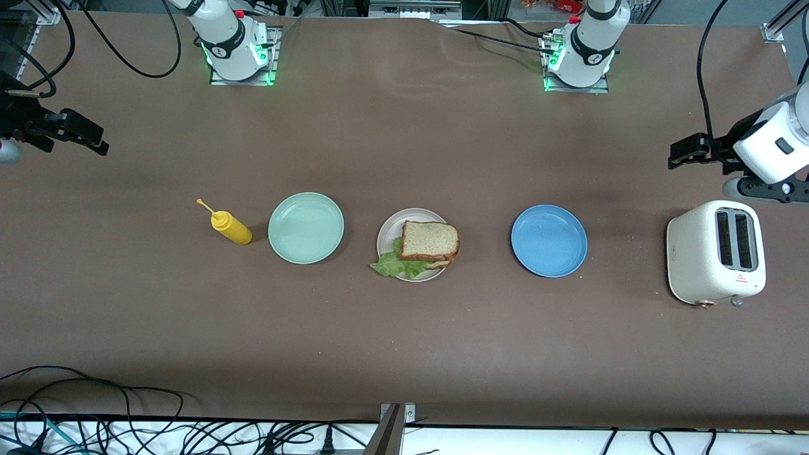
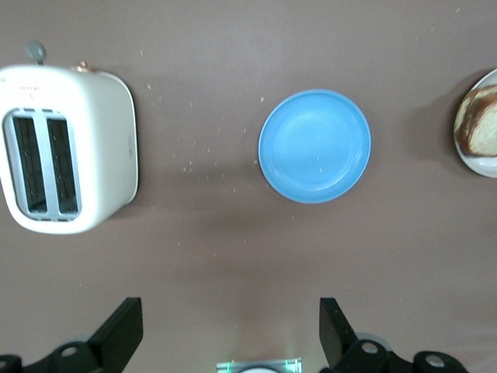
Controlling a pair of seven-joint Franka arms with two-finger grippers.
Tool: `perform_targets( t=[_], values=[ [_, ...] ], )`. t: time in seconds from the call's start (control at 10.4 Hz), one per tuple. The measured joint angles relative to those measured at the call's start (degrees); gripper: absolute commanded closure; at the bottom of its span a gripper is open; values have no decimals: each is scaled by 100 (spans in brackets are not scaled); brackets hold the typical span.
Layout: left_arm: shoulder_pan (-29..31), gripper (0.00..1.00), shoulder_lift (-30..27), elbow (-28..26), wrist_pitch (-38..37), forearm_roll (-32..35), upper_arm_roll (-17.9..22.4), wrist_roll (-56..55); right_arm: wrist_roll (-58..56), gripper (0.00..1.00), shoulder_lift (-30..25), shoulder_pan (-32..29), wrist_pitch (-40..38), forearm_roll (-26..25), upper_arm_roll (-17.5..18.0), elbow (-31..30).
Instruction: Make sandwich on beige plate with both arms
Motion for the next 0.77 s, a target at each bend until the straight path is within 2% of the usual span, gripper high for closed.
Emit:
perform_targets(
  t=[0.77],
  values=[
    [14,0,-427,-362,181,0,-85,-1,0,0,-10,18,34,-1,3,-1]
  ],
)
